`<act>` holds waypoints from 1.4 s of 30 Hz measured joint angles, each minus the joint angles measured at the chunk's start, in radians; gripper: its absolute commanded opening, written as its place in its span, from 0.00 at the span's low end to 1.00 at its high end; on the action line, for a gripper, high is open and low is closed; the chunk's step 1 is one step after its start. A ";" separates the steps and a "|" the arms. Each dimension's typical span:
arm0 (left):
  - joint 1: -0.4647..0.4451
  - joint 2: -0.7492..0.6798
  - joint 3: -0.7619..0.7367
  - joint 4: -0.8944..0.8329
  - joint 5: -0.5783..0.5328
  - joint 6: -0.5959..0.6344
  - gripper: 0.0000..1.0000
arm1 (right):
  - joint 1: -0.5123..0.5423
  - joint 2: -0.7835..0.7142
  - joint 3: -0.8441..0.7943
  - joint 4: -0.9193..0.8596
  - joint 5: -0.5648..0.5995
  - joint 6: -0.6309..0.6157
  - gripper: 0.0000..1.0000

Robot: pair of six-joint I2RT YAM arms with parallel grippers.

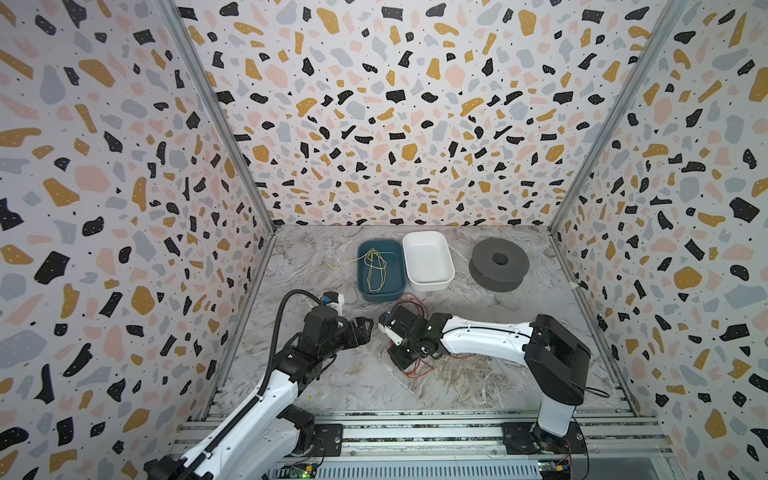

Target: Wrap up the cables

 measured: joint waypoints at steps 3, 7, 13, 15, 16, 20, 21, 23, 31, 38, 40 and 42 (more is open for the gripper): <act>0.000 0.000 0.000 0.000 0.000 0.000 0.88 | 0.000 0.000 0.000 0.000 0.003 0.000 0.18; 0.000 0.000 -0.007 0.004 0.002 -0.001 0.88 | 0.000 0.000 -0.001 0.000 0.013 0.003 0.11; 0.000 0.042 -0.008 0.038 0.049 -0.013 0.88 | -0.014 -0.031 -0.051 0.031 0.043 -0.010 0.00; 0.000 0.069 0.007 0.044 0.082 -0.028 0.87 | -0.032 -0.084 -0.096 0.062 0.044 -0.024 0.00; -0.001 0.077 0.015 0.051 0.100 -0.041 0.85 | -0.046 -0.122 -0.124 0.080 0.041 -0.033 0.00; -0.013 0.081 0.050 0.099 0.154 -0.088 0.81 | -0.116 -0.280 -0.211 0.157 0.007 -0.076 0.00; -0.019 0.082 0.059 0.114 0.165 -0.103 0.79 | -0.134 -0.311 -0.223 0.177 -0.001 -0.091 0.00; -0.030 0.089 0.074 0.149 0.188 -0.130 0.75 | -0.161 -0.357 -0.237 0.205 -0.014 -0.120 0.00; -0.115 0.138 0.084 0.250 0.220 -0.235 0.58 | -0.196 -0.433 -0.280 0.291 -0.071 -0.202 0.00; -0.139 0.163 0.086 0.309 0.214 -0.293 0.50 | -0.235 -0.495 -0.337 0.376 -0.125 -0.224 0.00; -0.140 0.182 0.100 0.306 0.209 -0.286 0.50 | -0.249 -0.512 -0.346 0.401 -0.153 -0.230 0.00; -0.140 0.211 0.129 0.290 0.196 -0.257 0.50 | -0.263 -0.532 -0.360 0.430 -0.179 -0.236 0.00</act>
